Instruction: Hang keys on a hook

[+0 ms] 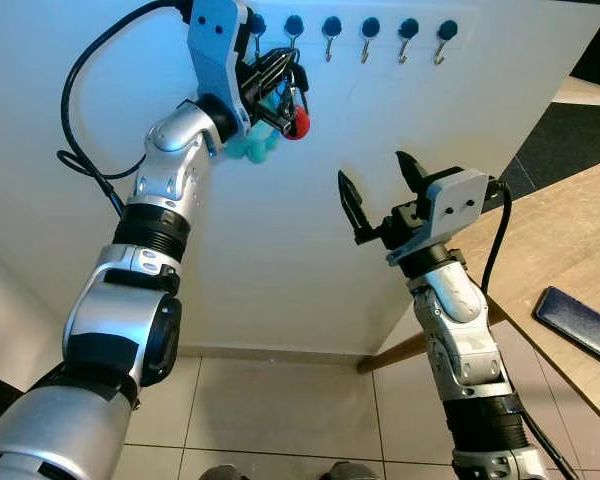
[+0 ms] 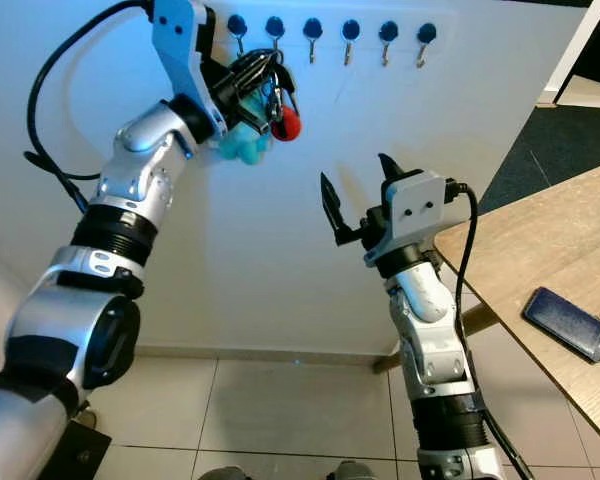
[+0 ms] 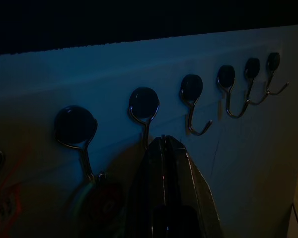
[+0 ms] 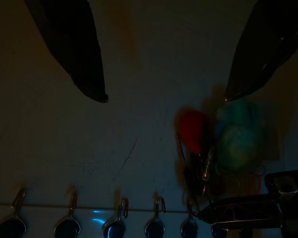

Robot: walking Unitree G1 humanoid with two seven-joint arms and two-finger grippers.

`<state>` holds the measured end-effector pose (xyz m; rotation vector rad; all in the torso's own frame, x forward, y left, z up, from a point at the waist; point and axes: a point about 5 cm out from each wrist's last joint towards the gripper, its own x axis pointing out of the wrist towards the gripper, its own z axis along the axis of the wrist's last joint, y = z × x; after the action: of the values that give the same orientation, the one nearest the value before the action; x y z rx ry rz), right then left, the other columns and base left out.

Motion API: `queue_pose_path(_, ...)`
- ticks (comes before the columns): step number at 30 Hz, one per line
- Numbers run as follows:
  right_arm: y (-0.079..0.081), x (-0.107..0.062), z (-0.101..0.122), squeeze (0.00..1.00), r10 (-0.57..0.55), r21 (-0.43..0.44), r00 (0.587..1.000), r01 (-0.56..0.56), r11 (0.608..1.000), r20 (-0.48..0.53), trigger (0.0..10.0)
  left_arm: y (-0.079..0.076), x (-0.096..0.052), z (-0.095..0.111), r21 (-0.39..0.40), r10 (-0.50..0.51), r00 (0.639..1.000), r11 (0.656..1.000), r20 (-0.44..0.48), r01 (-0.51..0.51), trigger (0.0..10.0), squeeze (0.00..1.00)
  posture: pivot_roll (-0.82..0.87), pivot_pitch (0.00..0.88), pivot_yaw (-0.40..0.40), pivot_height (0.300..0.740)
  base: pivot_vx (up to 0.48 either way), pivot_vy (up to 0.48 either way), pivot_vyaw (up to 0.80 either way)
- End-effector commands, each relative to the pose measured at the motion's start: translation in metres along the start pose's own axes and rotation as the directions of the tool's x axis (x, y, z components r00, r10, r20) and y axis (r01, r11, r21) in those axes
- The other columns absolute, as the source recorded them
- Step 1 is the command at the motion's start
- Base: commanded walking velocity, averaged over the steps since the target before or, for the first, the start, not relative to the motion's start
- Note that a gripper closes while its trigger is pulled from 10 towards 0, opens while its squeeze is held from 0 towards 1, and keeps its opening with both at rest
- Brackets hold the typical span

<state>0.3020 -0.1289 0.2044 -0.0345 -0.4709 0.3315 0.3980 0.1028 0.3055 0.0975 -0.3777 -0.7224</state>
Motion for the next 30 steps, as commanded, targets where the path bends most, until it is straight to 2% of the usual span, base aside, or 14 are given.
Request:
queue_pose_path(1, -0.004, -0.001, 0.001, 0.0, -0.012, -0.001, 1.0, 0.012, 1.0, -0.005, 10.0, 0.002, -0.003, -0.008, 0.004, -0.008, 0.998, 1.0, -0.059, 0.008, 10.0, 0.0, 0.03, 0.06, -0.008, 0.74, 0.0, 0.0, 0.0)
queue_pose_path(4, -0.005, -0.001, 0.001, 0.0, -0.013, -0.002, 1.0, 0.013, 1.0, -0.007, 10.0, -0.002, -0.002, -0.014, 0.0, -0.025, 0.995, 1.0, -0.092, 0.025, 10.0, 0.0, 0.03, 0.062, -0.007, 0.74, 0.0, 0.0, 0.0)
queue_pose_path(11, -0.005, -0.001, 0.002, 0.0, -0.015, -0.002, 1.0, 0.015, 1.0, -0.004, 10.0, -0.002, -0.001, -0.016, -0.008, -0.013, 0.995, 1.0, -0.098, 0.012, 10.0, 0.0, 0.03, 0.062, -0.006, 0.74, 0.0, 0.0, 0.0)
queue_pose_path(12, -0.006, -0.001, 0.002, 0.0, -0.016, -0.002, 1.0, 0.016, 1.0, -0.003, 10.0, 0.0, -0.001, -0.014, -0.012, 0.006, 0.996, 1.0, -0.092, -0.007, 10.0, 0.05, 0.03, 0.062, -0.007, 0.74, 0.0, 0.0, 0.0)
queue_pose_path(13, -0.006, -0.001, 0.002, 0.0, -0.016, -0.002, 1.0, 0.016, 1.0, -0.003, 10.0, 0.0, -0.001, -0.014, -0.012, 0.006, 0.996, 1.0, -0.092, -0.007, 10.0, 0.05, 0.03, 0.062, -0.007, 0.74, 0.0, 0.0, 0.0)
queue_pose_path(14, -0.006, -0.001, 0.003, 0.0, -0.017, -0.002, 1.0, 0.017, 1.0, -0.002, 10.0, 0.004, -0.001, -0.012, -0.011, 0.036, 0.996, 0.999, -0.08, -0.037, 10.0, 0.64, 0.03, 0.062, -0.008, 0.74, 0.0, 0.0, 0.0)
queue_pose_path(15, -0.006, -0.001, 0.003, 0.0, -0.017, -0.002, 1.0, 0.017, 1.0, -0.002, 10.0, 0.004, -0.001, -0.012, -0.011, 0.036, 0.996, 0.999, -0.08, -0.037, 10.0, 0.64, 0.03, 0.062, -0.008, 0.74, 0.0, 0.0, 0.0)
queue_pose_path(16, -0.007, 0.0, 0.003, 0.0, -0.018, -0.001, 1.0, 0.018, 1.0, -0.001, 10.0, 0.007, -0.001, -0.009, -0.01, 0.061, 0.996, 0.998, -0.071, -0.062, 10.0, 1.0, 0.03, 0.063, -0.009, 0.74, 0.0, 0.0, 0.0)
queue_pose_path(26, -0.007, 0.001, 0.004, 0.0, -0.022, 0.0, 1.0, 0.022, 1.0, 0.0, 10.0, 0.016, -0.003, -0.006, 0.005, 0.143, 0.988, 0.99, -0.057, -0.143, 10.0, 1.0, 0.03, 0.064, -0.011, 0.74, 0.0, 0.0, 0.0)
queue_pose_path(27, -0.007, 0.001, 0.004, 0.0, -0.023, 0.0, 1.0, 0.023, 1.0, 0.0, 10.0, 0.016, -0.003, -0.006, 0.005, 0.144, 0.988, 0.99, -0.056, -0.144, 10.0, 0.84, 0.03, 0.064, -0.011, 0.74, 0.0, 0.0, 0.0)
queue_pose_path(28, -0.008, 0.001, 0.004, 0.0, -0.024, 0.0, 1.0, 0.024, 1.0, 0.001, 10.0, 0.017, -0.003, -0.005, 0.005, 0.145, 0.988, 0.989, -0.054, -0.145, 10.0, 0.22, 0.03, 0.064, -0.011, 0.74, 0.0, 0.0, 0.0)
queue_pose_path(29, -0.008, 0.001, 0.004, 0.0, -0.024, 0.0, 1.0, 0.024, 1.0, 0.001, 10.0, 0.017, -0.003, -0.005, 0.005, 0.145, 0.988, 0.989, -0.054, -0.145, 10.0, 0.22, 0.03, 0.064, -0.011, 0.74, 0.0, 0.0, 0.0)
queue_pose_path(30, -0.008, 0.001, 0.004, 0.0, -0.025, 0.001, 1.0, 0.025, 1.0, 0.001, 10.0, 0.017, -0.003, -0.005, 0.004, 0.146, 0.988, 0.989, -0.053, -0.146, 10.0, 0.14, 0.03, 0.065, -0.011, 0.74, 0.0, 0.0, 0.0)
